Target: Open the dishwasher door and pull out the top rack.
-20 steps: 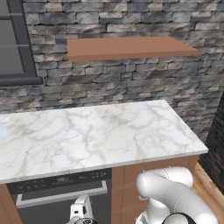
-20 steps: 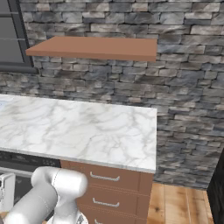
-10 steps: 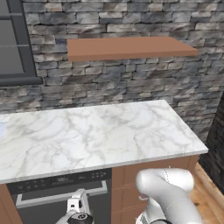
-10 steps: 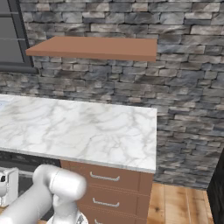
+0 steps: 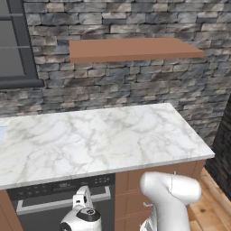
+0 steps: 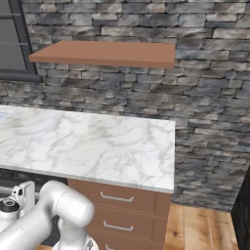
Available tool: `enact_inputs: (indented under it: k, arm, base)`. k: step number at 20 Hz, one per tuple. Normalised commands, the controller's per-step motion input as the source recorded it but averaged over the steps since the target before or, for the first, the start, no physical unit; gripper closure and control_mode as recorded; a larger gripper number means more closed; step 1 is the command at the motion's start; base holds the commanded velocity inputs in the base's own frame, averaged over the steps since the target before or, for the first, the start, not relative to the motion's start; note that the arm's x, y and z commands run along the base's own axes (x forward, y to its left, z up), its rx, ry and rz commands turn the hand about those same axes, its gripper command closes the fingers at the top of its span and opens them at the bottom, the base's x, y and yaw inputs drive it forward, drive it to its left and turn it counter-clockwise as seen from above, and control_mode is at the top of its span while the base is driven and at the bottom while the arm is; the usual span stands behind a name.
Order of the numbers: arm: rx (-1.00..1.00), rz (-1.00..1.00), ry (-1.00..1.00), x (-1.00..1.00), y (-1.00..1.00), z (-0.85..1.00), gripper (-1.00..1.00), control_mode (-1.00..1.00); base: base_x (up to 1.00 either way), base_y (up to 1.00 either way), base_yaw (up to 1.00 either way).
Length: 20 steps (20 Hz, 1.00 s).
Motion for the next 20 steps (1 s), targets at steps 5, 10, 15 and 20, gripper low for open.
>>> enact_inputs:
  k: [5, 10, 15, 20]
  arm:
    - [0.0, 0.06, 0.0, 0.49, 0.01, -0.54, -1.0, -1.0]
    - [0.0, 0.1, -0.01, 0.2, 0.11, -0.62, -1.0, -1.0]
    - [0.03, 0.11, 0.0, 0.01, 0.09, -0.35, 1.0, -1.0]
    - [0.2, 0.02, 0.13, -0.09, 0.04, -0.11, 1.0, -1.0]
  base:
    - [0.0, 0.0, 0.0]
    - [0.0, 0.0, 0.0]
    - [0.0, 0.0, 0.0]
    - [0.0, 0.0, 0.0]
